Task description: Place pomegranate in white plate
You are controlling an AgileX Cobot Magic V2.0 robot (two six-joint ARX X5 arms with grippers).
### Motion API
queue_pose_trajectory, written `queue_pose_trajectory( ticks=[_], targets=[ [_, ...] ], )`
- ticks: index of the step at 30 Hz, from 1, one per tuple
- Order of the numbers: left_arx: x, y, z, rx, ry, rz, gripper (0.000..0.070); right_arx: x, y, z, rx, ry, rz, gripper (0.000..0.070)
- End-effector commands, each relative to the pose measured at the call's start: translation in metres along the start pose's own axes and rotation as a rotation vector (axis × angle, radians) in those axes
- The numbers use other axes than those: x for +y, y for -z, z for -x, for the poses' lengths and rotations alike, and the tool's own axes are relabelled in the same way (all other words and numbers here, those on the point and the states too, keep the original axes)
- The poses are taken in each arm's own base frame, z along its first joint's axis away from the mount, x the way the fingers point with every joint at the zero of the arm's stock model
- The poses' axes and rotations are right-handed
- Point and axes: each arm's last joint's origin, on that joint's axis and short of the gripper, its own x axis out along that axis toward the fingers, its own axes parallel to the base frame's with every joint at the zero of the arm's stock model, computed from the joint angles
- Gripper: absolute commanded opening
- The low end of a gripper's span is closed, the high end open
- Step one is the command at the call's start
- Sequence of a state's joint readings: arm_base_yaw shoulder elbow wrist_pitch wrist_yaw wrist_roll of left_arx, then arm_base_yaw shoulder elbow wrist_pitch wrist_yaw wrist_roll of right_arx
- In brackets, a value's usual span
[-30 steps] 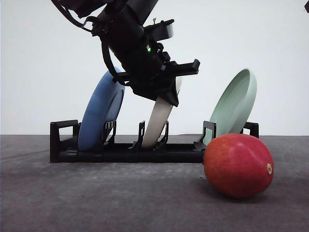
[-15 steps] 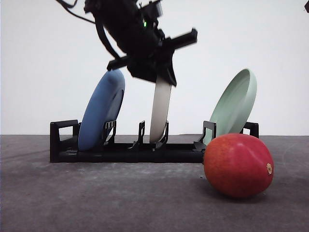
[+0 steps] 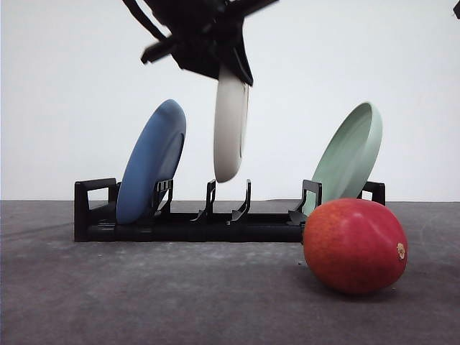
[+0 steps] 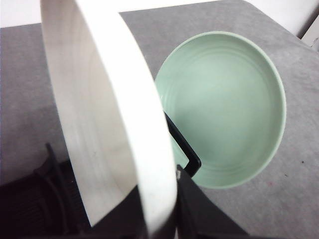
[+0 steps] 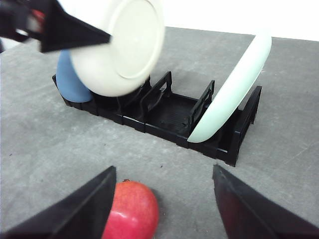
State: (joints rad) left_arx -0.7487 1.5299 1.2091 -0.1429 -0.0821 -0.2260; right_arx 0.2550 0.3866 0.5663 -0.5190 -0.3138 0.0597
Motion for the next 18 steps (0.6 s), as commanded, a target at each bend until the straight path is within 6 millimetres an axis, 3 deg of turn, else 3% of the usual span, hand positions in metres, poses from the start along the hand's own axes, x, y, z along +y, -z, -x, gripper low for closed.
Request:
queue_pose_trajectory(
  ticks=[1, 10, 18],
  targets=[
    [-0.006, -0.011, 0.009, -0.036, 0.019, -0.003, 0.0010, 0.001, -0.006, 0.002, -0.022, -0.005, 0.001, 0.0389],
    [-0.022, -0.009, 0.051, 0.034, 0.061, -0.003, 0.0011, 0.001, -0.006, 0.002, -0.022, -0.005, 0.001, 0.0389],
    [-0.044, 0.027, 0.079, -0.008, 0.042, -0.022, 0.0010, 0.001, -0.006, 0.002, -0.021, -0.005, 0.000, 0.0389]
  ],
)
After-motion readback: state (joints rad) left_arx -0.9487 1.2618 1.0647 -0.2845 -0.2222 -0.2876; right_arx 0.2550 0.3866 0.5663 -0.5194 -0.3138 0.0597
